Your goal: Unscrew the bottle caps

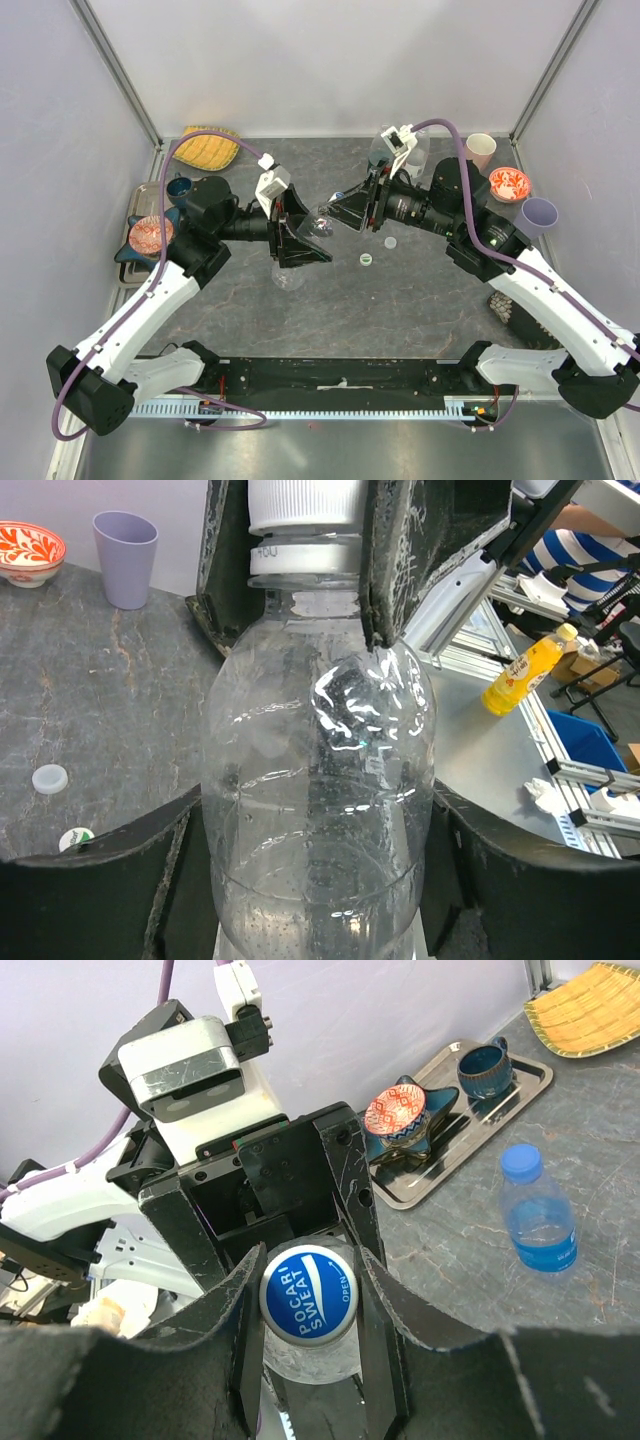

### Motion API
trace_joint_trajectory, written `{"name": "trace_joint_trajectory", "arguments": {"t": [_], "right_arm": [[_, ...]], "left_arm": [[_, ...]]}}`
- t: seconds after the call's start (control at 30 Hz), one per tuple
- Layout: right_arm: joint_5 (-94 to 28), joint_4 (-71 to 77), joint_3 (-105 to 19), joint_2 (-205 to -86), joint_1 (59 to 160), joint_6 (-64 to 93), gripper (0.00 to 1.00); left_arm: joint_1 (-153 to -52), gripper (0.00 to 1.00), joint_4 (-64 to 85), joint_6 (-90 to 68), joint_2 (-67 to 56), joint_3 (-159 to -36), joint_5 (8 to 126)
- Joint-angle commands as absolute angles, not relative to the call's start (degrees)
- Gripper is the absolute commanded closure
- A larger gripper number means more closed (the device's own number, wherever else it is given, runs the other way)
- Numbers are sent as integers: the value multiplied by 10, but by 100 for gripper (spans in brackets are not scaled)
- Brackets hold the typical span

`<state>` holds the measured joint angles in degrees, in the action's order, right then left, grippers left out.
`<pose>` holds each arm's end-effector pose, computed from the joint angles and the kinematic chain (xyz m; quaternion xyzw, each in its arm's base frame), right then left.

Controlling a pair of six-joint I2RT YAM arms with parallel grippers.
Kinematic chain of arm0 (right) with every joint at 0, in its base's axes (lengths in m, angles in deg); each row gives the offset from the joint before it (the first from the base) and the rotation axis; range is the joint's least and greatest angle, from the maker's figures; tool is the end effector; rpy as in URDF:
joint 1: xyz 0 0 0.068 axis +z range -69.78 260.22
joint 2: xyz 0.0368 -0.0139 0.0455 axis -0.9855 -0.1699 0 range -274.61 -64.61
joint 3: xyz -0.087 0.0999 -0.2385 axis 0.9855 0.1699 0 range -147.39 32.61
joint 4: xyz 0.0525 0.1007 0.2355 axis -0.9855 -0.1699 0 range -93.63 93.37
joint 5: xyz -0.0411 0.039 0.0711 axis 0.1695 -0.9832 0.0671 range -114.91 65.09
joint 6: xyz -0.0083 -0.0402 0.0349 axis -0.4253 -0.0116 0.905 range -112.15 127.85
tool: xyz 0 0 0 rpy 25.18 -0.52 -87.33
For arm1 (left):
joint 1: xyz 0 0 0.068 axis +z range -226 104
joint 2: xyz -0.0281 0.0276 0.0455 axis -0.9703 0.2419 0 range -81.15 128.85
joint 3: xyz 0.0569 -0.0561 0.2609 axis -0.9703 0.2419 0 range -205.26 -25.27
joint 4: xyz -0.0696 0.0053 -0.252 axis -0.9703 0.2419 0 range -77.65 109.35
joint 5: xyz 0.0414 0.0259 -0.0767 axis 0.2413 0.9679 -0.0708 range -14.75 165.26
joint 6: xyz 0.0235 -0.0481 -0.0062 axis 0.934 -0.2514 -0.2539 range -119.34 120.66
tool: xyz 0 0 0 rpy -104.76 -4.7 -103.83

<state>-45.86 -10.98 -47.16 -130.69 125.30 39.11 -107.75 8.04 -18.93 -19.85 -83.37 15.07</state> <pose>0.1632 0.1818 0.4700 -0.2110 0.6789 0.5289 0.4635 0.1818 -0.1487 0.3932 0.4201 0.5645 -0.5840 0.4047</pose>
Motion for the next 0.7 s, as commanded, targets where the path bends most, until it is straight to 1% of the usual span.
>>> {"name": "trace_joint_trajectory", "arguments": {"t": [0.0,0.03,0.07,0.1,0.13,0.17,0.2,0.23,0.3,0.37,0.43,0.47,0.5,0.53,0.57,0.6,0.63,0.67], "right_arm": [[-478,-75,-489,-1303,1254,400,98],[-478,-80,-490,-1303,1254,399,84],[-477,-87,-493,-1304,1254,397,54],[-473,-91,-501,-1304,1254,394,41],[-467,-97,-507,-1304,1254,392,32],[-453,-109,-513,-1305,1254,390,20],[-445,-117,-531,-1306,1254,382,15],[-436,-124,-540,-1308,1254,379,8],[-404,-139,-565,-1311,1254,370,2],[-354,-154,-581,-1312,1254,370,2],[-305,-160,-579,-1309,1254,378,2],[-284,-166,-577,-1305,1254,381,3],[-245,-173,-577,-1307,1254,383,4],[-224,-181,-577,-1306,1254,390,8],[-206,-195,-577,-1309,1254,392,9],[-184,-203,-577,-1311,1254,397,11],[-178,-208,-577,-1314,1254,400,15],[-176,-214,-576,-1316,1254,406,16]], "left_arm": [[-1083,42,97,-156,-194,-849,146],[-1083,43,100,-152,-195,-849,150],[-1083,45,103,-145,-197,-849,156],[-1085,46,106,-141,-198,-850,168],[-1086,47,113,-138,-202,-850,177],[-1088,49,115,-128,-204,-850,187],[-1089,51,117,-124,-206,-850,211],[-1093,52,120,-119,-209,-850,222],[-1101,55,120,-101,-215,-850,267],[-1117,56,135,-81,-221,-850,297],[-1141,57,140,-65,-226,-850,357],[-1152,57,142,-45,-231,-849,380],[-1162,57,144,-34,-236,-848,427],[-1185,57,145,-24,-238,-846,453],[-1198,57,144,-5,-241,-842,510],[-1210,57,144,5,-246,-842,540],[-1233,58,144,27,-249,-841,565],[-1243,57,142,34,-250,-839,609]]}}
